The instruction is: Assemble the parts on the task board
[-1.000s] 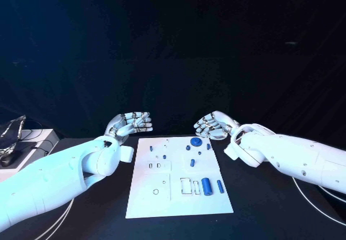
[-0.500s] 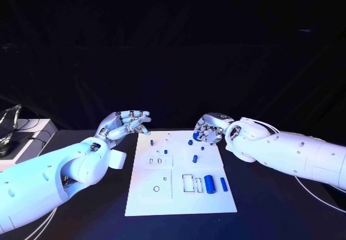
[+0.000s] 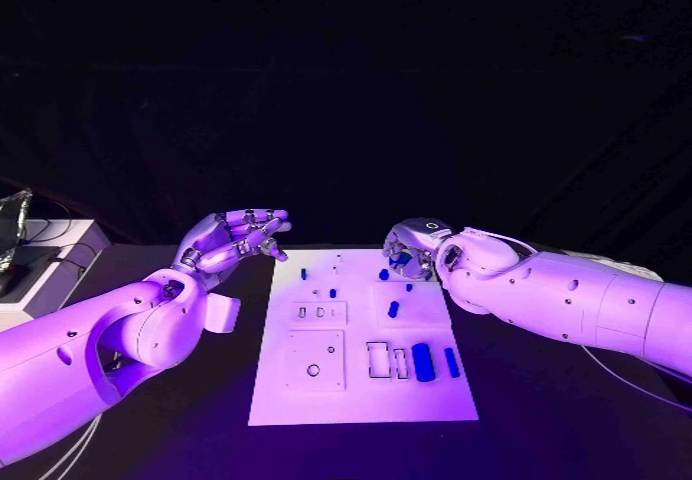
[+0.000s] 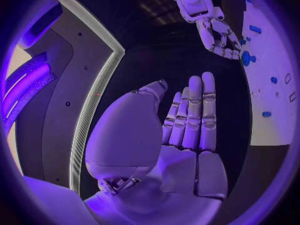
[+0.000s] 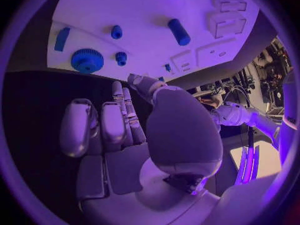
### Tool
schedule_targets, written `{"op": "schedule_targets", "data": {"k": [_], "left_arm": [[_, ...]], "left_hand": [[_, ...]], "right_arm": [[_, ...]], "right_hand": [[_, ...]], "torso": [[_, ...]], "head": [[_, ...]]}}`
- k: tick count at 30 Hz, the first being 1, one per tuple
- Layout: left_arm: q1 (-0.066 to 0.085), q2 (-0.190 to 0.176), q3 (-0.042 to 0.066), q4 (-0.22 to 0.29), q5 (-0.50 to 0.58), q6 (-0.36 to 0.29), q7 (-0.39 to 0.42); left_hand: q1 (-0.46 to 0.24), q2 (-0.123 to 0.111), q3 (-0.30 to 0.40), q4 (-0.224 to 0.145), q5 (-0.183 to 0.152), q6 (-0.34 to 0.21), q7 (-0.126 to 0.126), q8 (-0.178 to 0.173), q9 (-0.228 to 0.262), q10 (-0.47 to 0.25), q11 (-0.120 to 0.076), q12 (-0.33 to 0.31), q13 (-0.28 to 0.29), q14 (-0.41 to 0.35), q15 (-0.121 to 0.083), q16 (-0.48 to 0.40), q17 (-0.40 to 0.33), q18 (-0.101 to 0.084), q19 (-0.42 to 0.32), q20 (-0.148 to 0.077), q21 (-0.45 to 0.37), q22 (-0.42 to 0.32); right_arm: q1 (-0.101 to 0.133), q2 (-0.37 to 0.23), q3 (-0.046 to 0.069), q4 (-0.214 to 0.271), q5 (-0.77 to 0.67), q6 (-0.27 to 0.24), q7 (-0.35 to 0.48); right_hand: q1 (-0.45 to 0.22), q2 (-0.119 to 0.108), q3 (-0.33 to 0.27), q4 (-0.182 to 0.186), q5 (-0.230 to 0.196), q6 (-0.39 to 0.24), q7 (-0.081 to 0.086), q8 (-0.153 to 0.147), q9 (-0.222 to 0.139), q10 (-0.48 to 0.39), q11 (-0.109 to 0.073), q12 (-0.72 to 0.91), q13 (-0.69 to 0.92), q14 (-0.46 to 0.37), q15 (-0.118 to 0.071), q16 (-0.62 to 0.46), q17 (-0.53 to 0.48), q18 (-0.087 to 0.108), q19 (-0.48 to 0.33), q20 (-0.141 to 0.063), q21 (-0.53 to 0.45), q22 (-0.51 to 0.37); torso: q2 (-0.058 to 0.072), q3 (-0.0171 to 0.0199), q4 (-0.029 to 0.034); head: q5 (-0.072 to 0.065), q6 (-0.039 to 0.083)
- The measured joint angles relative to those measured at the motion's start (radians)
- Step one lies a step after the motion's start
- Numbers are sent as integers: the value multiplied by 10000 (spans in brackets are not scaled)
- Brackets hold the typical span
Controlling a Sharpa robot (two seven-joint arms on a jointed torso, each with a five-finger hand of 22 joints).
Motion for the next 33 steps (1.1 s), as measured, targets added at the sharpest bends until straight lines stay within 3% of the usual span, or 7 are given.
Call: {"op": "schedule_targets", "data": {"k": [20, 33], "left_arm": [[-7, 4, 40, -37, -37, 54, -41], [-7, -2, 44, -63, -44, 79, -88]], "left_hand": [[-104, -103, 27, 28, 0, -1, 0, -36, 1, -36, 37, 0, 1, -36, 34, 210, 48, -2, -142, 0, 253, 179], [-103, -103, 27, 28, 0, -1, -1, -36, 2, -109, 37, 0, -8, -108, 37, 249, 46, -3, -176, 35, 293, 205]], "right_arm": [[-32, 353, -3, -461, -616, 561, -449], [-60, 431, 0, -600, -713, 739, -556]], "right_hand": [[-2, -78, -240, 43, -294, -122, 14, 0, 153, -874, 84, -39, -107, 33, 106, 232, 8, 1, -161, 160, 30, -88], [53, -22, -308, 30, -332, -122, 14, 0, 195, -875, 82, -39, -95, 33, 106, 281, -28, 2, -166, 165, 30, -50]], "torso": [[302, -64, 216], [466, -118, 297]], "head": [[-171, 75], [-226, 175]]}}
